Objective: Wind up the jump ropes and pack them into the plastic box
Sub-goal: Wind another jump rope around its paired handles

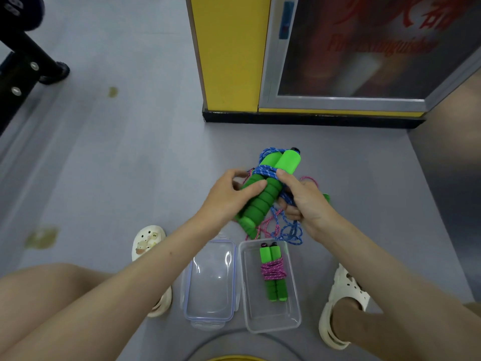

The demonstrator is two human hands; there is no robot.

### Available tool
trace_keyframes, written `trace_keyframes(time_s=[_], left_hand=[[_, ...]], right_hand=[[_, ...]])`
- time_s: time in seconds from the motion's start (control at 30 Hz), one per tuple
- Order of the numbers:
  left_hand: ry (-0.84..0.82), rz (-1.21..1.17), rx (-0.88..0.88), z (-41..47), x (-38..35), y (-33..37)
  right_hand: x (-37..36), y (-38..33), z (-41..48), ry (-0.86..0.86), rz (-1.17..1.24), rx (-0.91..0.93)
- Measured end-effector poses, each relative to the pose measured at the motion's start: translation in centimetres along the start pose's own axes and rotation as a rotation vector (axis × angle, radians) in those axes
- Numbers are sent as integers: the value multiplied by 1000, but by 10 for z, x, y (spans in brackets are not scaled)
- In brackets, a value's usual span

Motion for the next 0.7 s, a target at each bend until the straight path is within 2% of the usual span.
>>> trace_keyframes(time_s=[0.07,0.1,0.17,0.33,0.47,0.57,0.7], left_hand=[[-251,-141,160,-5,1,1],[-353,-173,177,-9,-1,1],[-416,-226,163,-12,-1,1],[-192,-184,135,-5,2,1],[-84,-147,116,-2,1,-2],[41,82,-18,3,5,-6],[82,279,-134,4,5,-7]], right_hand=[[1,0,-1,-31,12,8],[1,0,-2,-30,5,12],[2,0,-2,-32,-11,15],[3,4,-1,-24,-110,11],[6,5,-3,-71,-183,14],[8,7,-4,-80,-284,18],[11,8,0,25,-358,71]])
Point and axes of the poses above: each hand's wrist, its own z-axis towards the middle knuckle, its own x-axis out of the back of the hand, y = z × x, the point moved 1 cm from there along z, towards the middle knuckle, and after that the axes turned 7 degrees about z, right-handed, at the moved point
